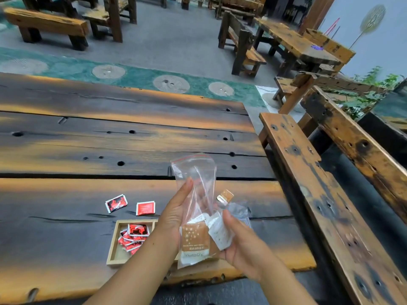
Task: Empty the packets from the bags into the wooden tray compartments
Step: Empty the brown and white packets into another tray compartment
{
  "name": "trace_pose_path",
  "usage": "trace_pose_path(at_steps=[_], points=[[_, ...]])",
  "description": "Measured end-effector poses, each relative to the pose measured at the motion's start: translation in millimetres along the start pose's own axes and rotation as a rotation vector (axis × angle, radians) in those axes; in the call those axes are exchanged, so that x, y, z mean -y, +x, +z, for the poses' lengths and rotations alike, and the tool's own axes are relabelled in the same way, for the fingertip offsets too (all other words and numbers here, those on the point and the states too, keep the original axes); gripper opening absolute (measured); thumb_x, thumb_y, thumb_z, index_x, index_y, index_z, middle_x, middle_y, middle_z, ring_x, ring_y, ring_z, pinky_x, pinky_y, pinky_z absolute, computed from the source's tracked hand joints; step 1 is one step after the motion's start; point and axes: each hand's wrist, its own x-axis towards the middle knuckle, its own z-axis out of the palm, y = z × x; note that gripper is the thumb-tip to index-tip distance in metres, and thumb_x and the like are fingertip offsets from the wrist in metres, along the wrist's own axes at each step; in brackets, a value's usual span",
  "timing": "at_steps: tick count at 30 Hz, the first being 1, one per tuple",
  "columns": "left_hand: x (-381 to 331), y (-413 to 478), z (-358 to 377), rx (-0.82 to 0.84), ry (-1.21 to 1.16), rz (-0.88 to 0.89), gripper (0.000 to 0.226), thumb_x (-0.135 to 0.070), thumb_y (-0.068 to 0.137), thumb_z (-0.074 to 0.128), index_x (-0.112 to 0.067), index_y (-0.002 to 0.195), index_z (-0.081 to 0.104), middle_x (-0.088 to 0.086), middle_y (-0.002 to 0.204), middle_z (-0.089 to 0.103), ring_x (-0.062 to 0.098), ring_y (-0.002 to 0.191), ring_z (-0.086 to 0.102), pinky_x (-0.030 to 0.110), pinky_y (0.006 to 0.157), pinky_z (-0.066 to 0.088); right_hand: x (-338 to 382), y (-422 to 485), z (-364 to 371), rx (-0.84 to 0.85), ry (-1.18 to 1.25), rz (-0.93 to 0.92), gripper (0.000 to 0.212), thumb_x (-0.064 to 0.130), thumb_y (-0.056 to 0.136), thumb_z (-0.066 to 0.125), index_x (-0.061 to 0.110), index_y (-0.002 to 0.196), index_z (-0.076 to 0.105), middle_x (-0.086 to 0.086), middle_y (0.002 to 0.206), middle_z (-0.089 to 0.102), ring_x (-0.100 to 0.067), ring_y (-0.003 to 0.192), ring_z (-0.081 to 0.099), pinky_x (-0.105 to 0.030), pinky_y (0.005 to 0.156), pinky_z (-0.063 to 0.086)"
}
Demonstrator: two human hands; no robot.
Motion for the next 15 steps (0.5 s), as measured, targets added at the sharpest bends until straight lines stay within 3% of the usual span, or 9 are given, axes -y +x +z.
trace_pose_path(at_steps=[3,8,11,15], points=[[14.3,8.4,-10.8,-0.035,-0.019,-0.083,0.052,-0.038,0.055,0.089,0.005,0.08,0.073,0.025,0.065,0.069,0.035,0.052,0.069,0.038,0.046,0.057,-19.9,-1.0,-2.8,-0.042,0.041,0.073,0.048,0.034,0.093,0.06,0.002,0.128,0.063,-0.027,0.124,0.068,-0.042,0.111,0.067,-0.062,0.099,0.05],[42.2,23.0,-45.2,-0.171,0.061,-0.144,0.046,-0.039,0.089,0.061,-0.002,0.067,0.077,0.02,0.063,0.071,0.03,0.05,0.069,0.032,0.044,0.056,-36.6,-4.1,-10.3,-0.175,0.083,0.179,0.034,0.019,0.089,0.066,-0.004,0.114,0.067,-0.025,0.108,0.074,-0.034,0.091,0.076,-0.046,0.078,0.064],[59.2,33.7,-67.9,-0.187,0.06,-0.179,0.045,-0.041,0.093,0.057,-0.002,0.087,0.077,0.019,0.074,0.073,0.031,0.06,0.072,0.034,0.055,0.059,-49.0,-4.9,-16.0,-0.238,0.136,0.243,0.028,0.014,0.094,0.064,-0.004,0.115,0.066,-0.025,0.109,0.074,-0.033,0.09,0.076,-0.045,0.077,0.064],[77.7,42.6,-89.5,-0.226,0.012,-0.211,0.062,-0.042,0.091,0.057,0.003,0.133,0.056,0.023,0.101,0.068,0.035,0.08,0.07,0.042,0.081,0.055,-65.3,-7.2,-22.8,-0.266,0.19,0.283,0.033,0.016,0.094,0.064,-0.004,0.12,0.064,-0.025,0.113,0.073,-0.035,0.097,0.074,-0.043,0.077,0.064]])
